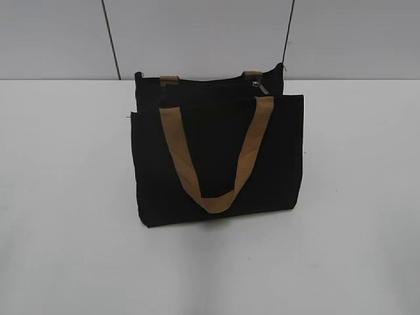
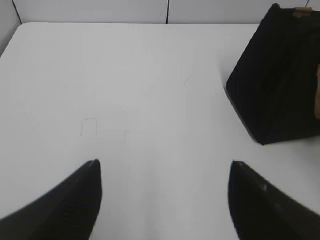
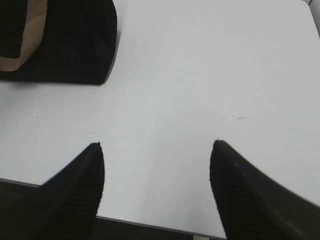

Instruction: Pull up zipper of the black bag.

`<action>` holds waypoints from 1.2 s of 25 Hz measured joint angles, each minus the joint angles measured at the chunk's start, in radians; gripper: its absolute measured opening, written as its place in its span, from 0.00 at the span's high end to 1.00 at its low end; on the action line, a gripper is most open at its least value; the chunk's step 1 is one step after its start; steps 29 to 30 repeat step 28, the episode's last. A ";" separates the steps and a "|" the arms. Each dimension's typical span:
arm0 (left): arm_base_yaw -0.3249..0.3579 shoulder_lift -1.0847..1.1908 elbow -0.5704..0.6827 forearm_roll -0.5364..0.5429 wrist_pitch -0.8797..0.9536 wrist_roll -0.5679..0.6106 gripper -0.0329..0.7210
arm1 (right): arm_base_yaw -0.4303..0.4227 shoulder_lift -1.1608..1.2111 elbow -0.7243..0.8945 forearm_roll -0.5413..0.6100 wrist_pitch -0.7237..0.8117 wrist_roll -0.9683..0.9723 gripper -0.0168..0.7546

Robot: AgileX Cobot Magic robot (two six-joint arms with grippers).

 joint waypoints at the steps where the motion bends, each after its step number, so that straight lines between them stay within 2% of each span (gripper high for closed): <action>1: 0.000 -0.002 0.000 -0.001 0.000 0.002 0.17 | 0.000 0.000 0.000 -0.001 -0.001 0.000 0.31; 17: 0.012 -0.004 0.000 -0.014 -0.003 0.002 0.17 | 0.020 0.000 0.000 -0.001 -0.002 0.000 0.31; 23: 0.041 -0.004 0.000 -0.083 -0.003 0.002 0.17 | 0.032 0.000 0.000 -0.002 -0.002 0.000 0.31; 30: 0.041 -0.004 0.000 -0.094 -0.003 0.002 0.17 | 0.032 0.000 0.001 -0.002 -0.002 0.000 0.31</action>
